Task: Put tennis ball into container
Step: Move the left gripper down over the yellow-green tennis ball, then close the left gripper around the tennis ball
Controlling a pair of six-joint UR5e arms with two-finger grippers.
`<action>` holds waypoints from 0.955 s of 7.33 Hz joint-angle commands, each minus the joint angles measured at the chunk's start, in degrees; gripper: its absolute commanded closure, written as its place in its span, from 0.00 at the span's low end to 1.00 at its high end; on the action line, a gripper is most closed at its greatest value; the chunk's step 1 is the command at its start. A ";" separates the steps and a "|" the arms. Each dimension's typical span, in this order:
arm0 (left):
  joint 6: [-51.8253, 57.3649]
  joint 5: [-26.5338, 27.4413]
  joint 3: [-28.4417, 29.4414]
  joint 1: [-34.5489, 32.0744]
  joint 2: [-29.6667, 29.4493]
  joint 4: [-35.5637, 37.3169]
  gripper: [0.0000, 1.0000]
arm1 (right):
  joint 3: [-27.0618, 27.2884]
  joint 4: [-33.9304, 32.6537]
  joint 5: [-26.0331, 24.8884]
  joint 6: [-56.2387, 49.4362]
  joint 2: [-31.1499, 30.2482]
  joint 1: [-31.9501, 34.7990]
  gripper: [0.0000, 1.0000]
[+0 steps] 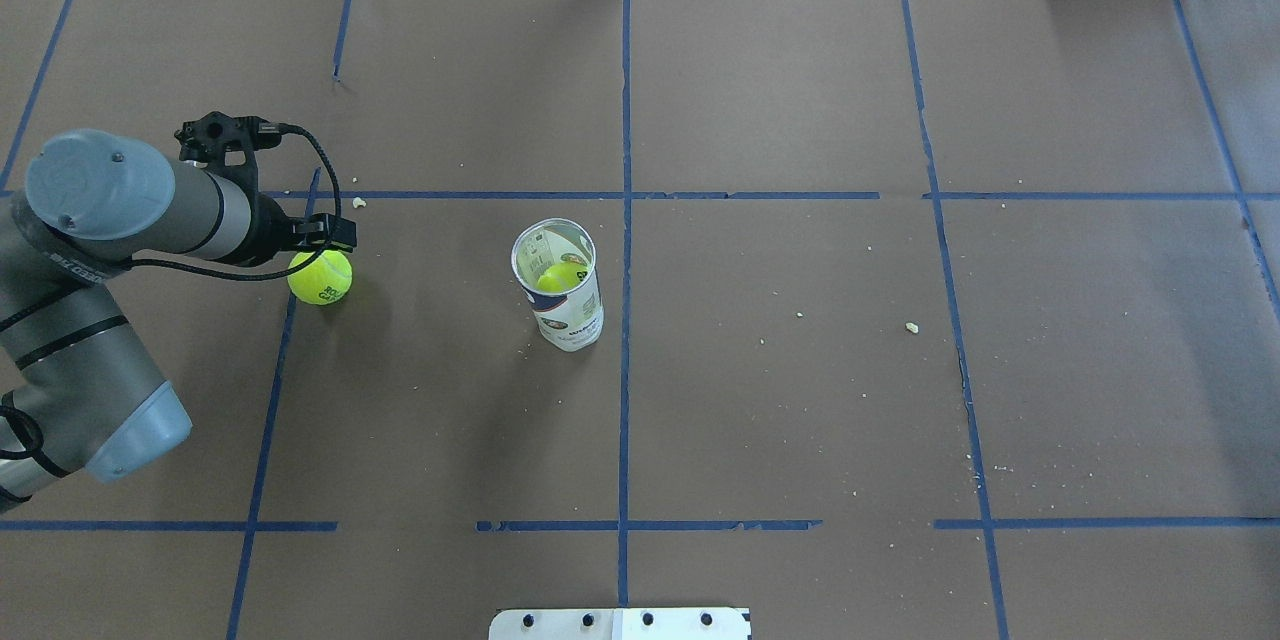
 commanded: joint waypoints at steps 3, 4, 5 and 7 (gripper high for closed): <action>-0.24 0.11 1.46 1.35 -0.58 -0.02 0.08 | 0.00 0.00 0.00 0.00 0.00 0.00 0.00; -0.15 0.11 1.90 1.44 -0.58 0.07 0.54 | 0.00 0.00 0.00 0.00 0.00 0.00 0.00; -0.15 0.11 1.90 1.62 -0.58 0.07 0.68 | 0.00 0.00 0.00 0.00 0.00 0.00 0.00; 0.63 -0.15 -1.15 1.53 -0.49 3.73 0.82 | 0.00 0.00 0.00 0.00 0.09 0.00 0.00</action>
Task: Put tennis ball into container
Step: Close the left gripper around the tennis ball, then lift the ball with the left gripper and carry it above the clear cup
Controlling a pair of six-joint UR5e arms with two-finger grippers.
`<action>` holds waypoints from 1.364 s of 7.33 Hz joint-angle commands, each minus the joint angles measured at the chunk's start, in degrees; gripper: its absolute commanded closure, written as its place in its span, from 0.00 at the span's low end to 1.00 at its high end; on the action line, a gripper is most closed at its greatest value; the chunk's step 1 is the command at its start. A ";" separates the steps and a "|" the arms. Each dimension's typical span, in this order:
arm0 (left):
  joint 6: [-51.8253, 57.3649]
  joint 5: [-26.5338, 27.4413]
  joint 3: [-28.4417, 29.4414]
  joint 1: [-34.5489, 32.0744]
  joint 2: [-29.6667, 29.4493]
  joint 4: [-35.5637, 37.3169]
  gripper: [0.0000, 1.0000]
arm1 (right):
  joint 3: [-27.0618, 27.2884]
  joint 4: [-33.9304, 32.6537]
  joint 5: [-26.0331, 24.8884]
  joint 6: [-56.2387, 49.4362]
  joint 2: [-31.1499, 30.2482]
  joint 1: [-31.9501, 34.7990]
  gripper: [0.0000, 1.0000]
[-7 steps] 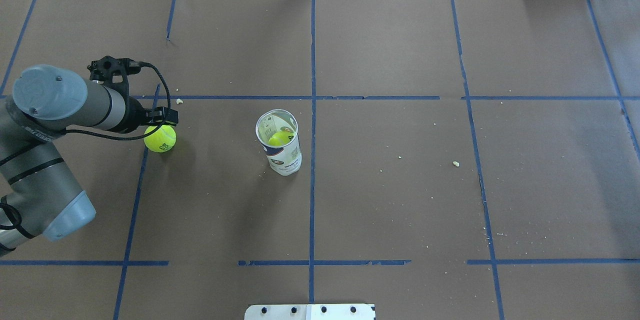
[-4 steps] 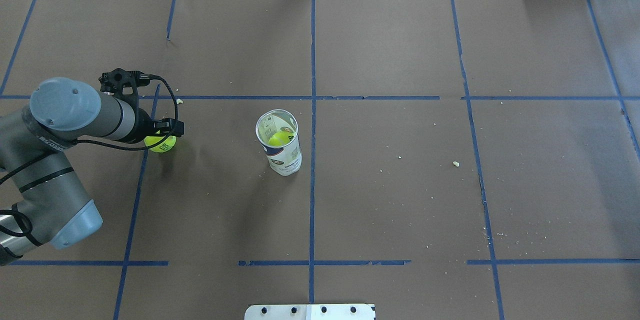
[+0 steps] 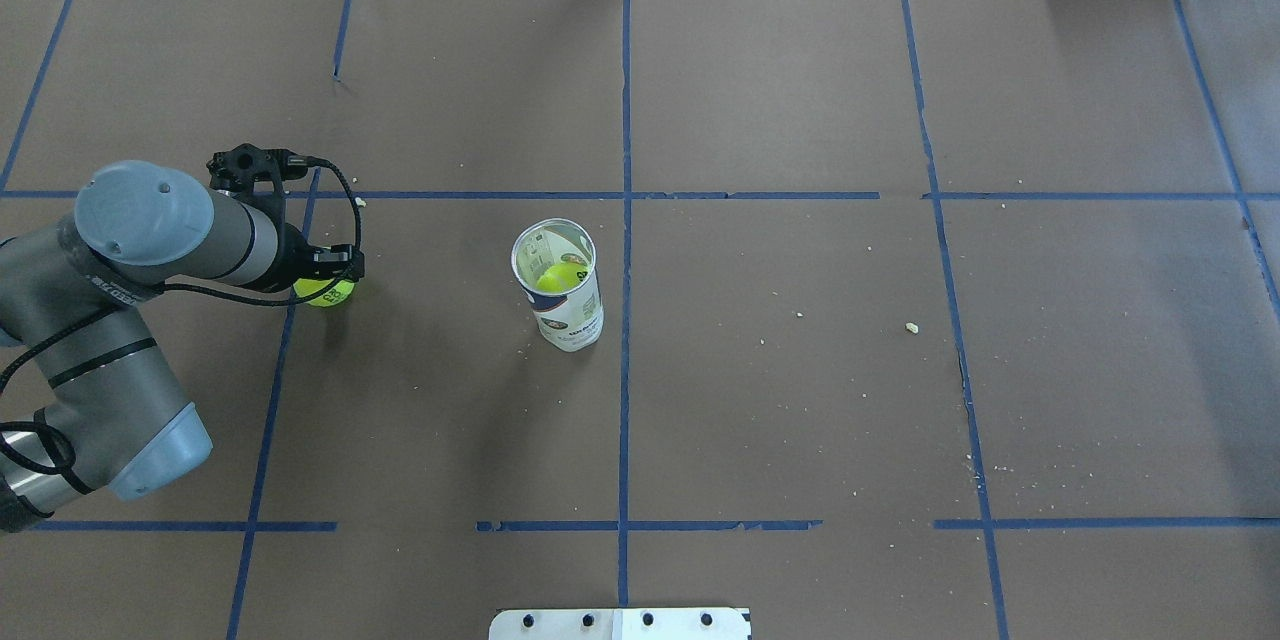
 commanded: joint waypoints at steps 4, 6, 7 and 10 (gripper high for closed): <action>3.97 -2.30 -19.58 -5.81 -7.14 29.31 0.86 | 0.00 0.00 0.00 0.00 -0.02 0.00 0.00; 3.36 -8.00 -23.98 -7.25 -15.50 41.90 0.87 | 0.00 0.00 0.00 0.00 0.07 0.00 0.00; 0.83 -10.47 -23.05 -6.99 -21.71 46.83 0.86 | 0.00 0.00 0.00 0.00 -0.01 0.00 0.00; -9.45 -11.99 -12.19 -3.05 -35.79 48.81 0.85 | 0.00 0.00 0.00 0.00 -0.02 0.00 0.00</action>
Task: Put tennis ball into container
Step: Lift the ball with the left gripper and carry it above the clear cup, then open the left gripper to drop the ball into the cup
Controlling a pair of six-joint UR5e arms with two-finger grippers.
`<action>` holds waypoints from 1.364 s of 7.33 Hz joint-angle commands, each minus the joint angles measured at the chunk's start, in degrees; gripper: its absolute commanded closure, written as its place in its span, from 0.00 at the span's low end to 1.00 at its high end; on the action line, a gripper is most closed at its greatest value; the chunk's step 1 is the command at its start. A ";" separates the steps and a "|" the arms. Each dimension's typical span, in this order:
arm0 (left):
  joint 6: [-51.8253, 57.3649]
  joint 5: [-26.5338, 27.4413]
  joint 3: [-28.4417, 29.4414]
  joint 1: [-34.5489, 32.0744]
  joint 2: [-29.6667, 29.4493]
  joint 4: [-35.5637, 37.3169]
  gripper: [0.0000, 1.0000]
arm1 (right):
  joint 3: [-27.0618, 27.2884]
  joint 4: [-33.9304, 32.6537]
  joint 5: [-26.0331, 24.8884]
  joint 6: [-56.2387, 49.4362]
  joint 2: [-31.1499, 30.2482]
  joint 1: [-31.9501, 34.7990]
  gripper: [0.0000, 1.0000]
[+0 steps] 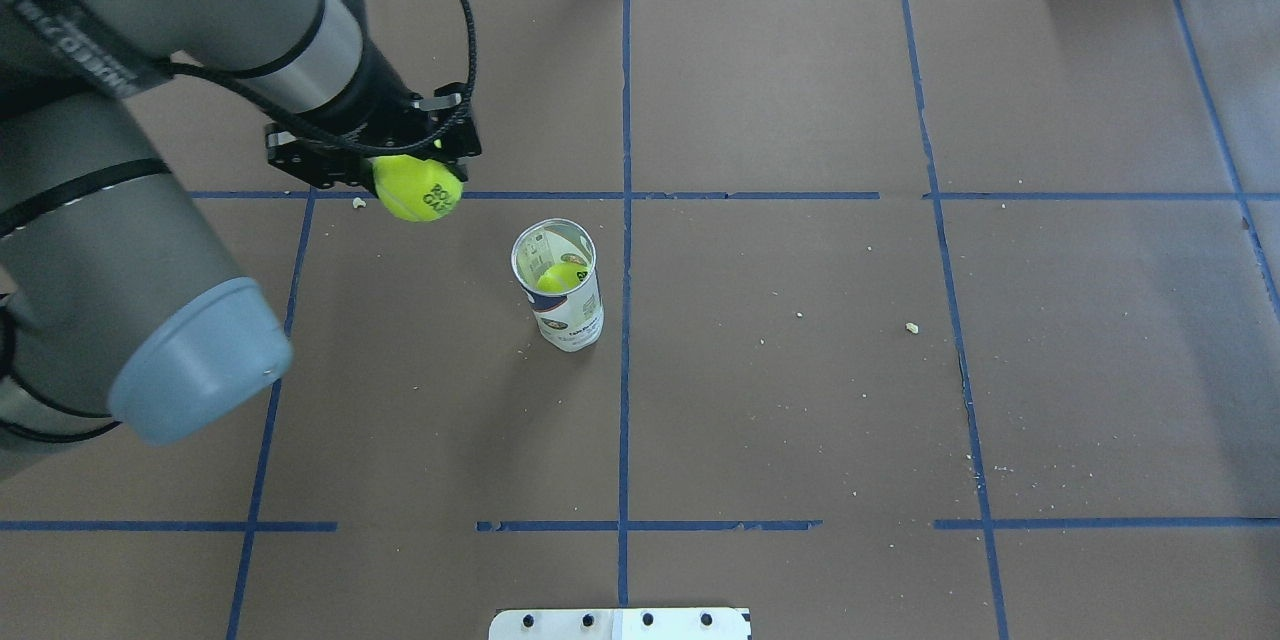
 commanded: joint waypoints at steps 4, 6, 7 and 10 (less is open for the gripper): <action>-5.10 -0.17 9.73 5.85 -7.12 -0.50 0.82 | 0.00 0.00 0.00 0.00 -0.01 0.00 0.00; -4.93 -0.17 10.52 5.94 -6.94 -1.29 0.74 | 0.00 0.00 0.00 0.00 -0.01 0.00 0.00; -4.75 -0.17 10.52 5.94 -6.85 -1.29 0.30 | 0.00 0.00 0.00 0.00 -0.01 0.00 0.00; -4.58 -0.17 10.26 5.94 -6.68 -1.73 0.00 | 0.00 0.00 0.00 0.00 -0.01 0.00 0.00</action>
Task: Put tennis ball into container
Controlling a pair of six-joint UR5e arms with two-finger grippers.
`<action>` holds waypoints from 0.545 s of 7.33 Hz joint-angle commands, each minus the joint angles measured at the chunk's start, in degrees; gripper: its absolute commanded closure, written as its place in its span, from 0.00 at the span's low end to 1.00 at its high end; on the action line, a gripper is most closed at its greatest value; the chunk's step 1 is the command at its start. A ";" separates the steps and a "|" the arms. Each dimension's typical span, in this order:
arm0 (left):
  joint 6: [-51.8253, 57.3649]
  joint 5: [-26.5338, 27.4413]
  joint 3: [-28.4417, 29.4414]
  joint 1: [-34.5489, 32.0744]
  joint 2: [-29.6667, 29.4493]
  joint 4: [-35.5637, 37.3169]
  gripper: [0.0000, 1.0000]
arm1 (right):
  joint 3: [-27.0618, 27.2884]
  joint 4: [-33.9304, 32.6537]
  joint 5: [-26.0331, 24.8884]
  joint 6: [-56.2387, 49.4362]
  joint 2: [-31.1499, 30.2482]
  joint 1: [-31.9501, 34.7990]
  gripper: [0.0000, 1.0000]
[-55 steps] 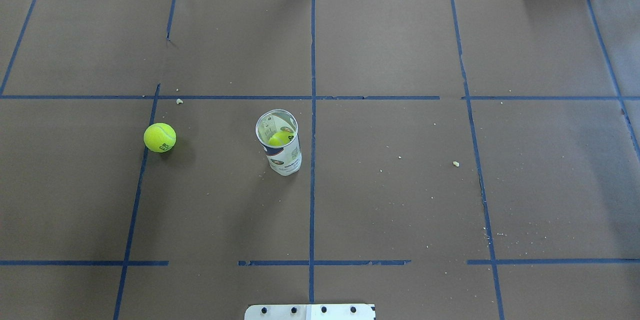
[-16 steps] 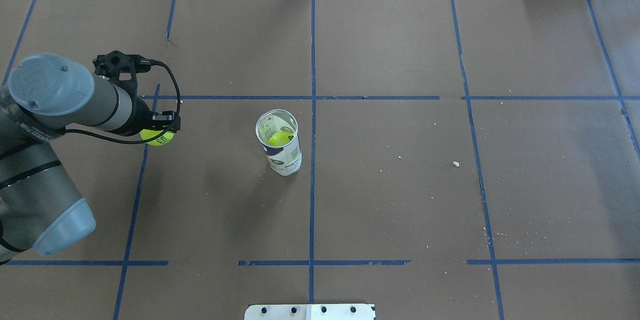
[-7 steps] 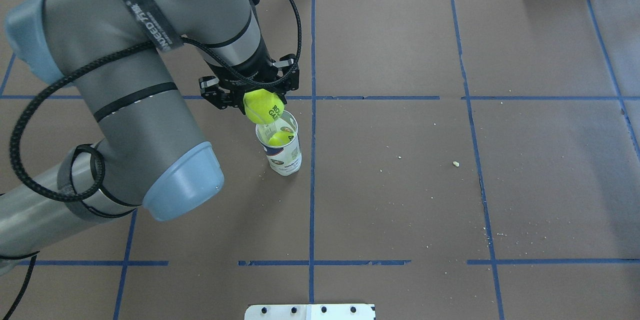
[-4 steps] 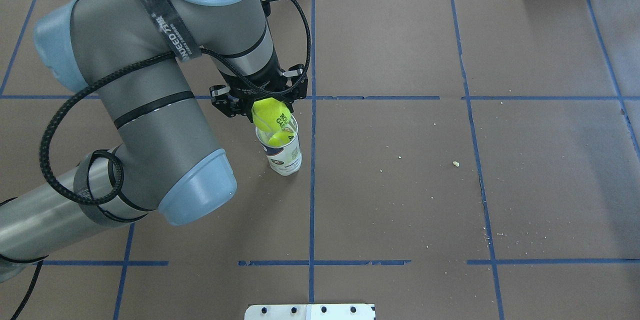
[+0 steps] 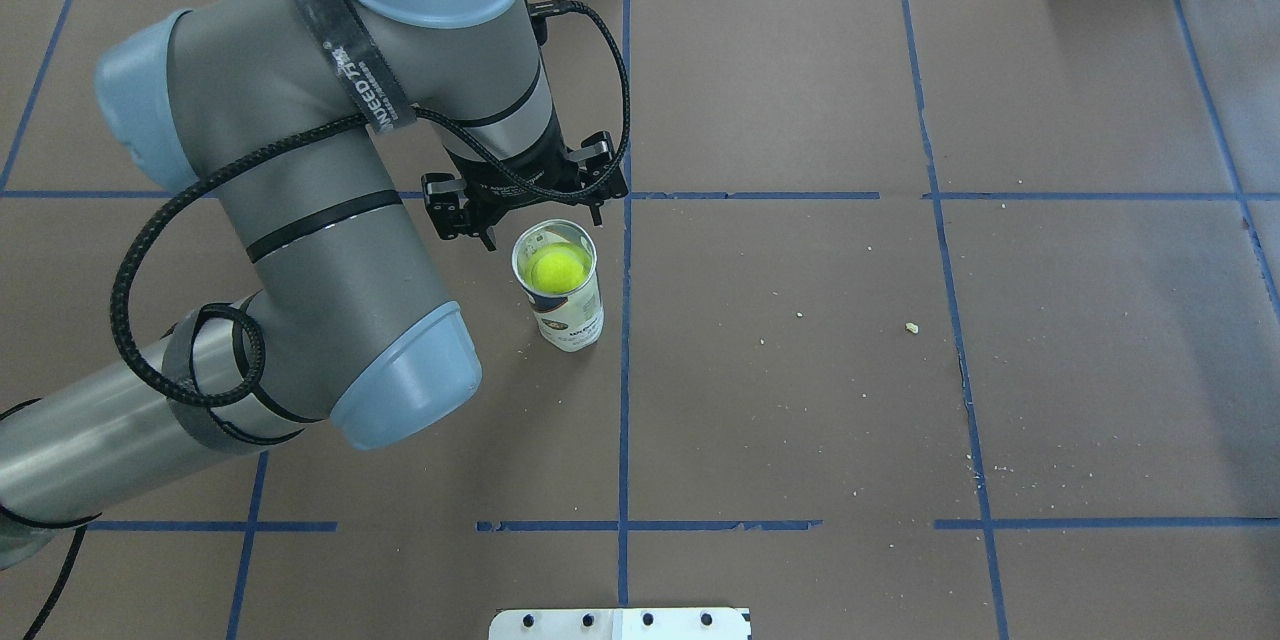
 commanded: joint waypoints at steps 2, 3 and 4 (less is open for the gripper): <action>3.10 0.09 -1.19 -0.34 1.01 -0.13 0.00 | 0.00 0.00 0.00 0.00 0.00 0.00 0.00; 7.91 0.09 -3.46 -0.70 3.81 -0.74 0.00 | 0.00 0.00 0.00 0.00 0.00 0.00 0.00; 14.75 0.00 -6.53 -3.66 8.62 -2.84 0.00 | 0.00 0.00 0.00 0.00 0.00 0.00 0.00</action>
